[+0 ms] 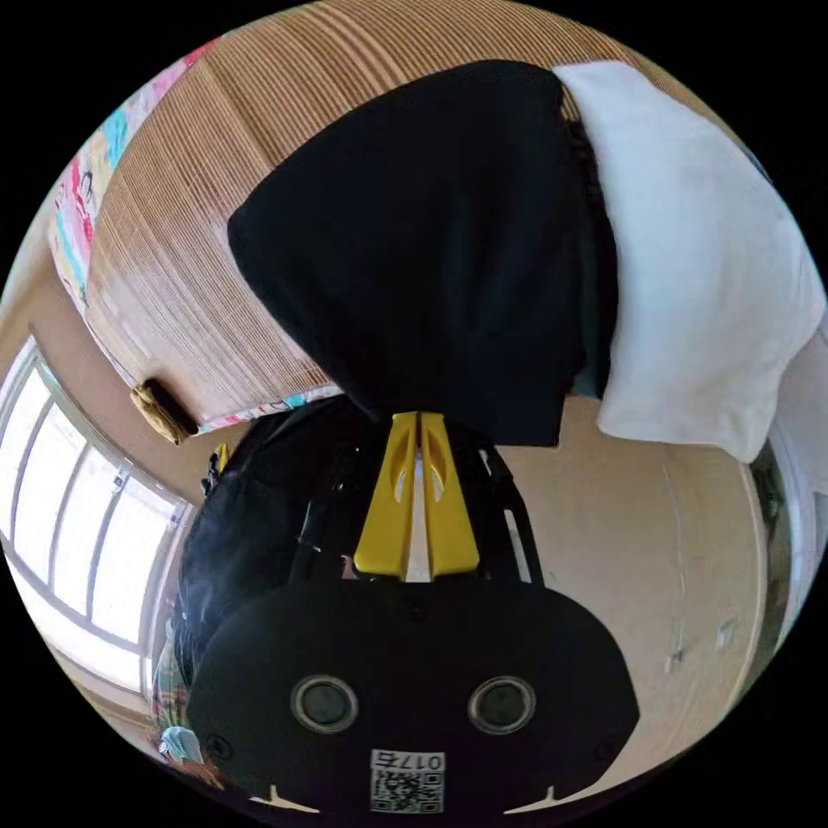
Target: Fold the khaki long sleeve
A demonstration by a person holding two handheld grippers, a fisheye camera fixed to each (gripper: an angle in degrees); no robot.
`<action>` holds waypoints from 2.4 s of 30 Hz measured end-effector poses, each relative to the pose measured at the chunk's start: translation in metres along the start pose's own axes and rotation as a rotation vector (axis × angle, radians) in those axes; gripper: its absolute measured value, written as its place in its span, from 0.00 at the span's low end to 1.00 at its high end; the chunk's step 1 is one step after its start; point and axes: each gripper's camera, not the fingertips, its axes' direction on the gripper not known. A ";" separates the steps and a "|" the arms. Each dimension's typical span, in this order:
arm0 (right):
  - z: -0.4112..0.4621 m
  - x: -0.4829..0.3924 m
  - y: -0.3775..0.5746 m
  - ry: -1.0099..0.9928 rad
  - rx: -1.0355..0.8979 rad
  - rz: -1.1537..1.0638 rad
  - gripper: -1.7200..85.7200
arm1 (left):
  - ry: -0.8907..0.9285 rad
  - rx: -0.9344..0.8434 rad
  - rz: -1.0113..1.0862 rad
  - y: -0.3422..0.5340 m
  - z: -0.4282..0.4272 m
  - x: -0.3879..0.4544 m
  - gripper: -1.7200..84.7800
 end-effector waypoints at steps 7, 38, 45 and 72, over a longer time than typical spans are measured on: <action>0.065 -0.207 -0.057 0.142 -0.271 -0.279 0.02 | -0.063 0.069 0.048 -0.026 -0.054 -0.016 0.13; 0.105 -0.091 0.140 -1.059 0.471 -0.374 0.02 | 0.108 -0.083 0.749 -0.102 -0.073 0.049 0.05; 0.093 -0.167 0.119 -0.930 0.393 -0.586 0.02 | 1.088 -0.230 1.540 0.035 -0.262 0.055 0.03; 0.316 -0.274 0.228 -0.969 0.559 -1.698 0.26 | 2.448 -1.267 1.354 0.421 -0.200 0.150 0.03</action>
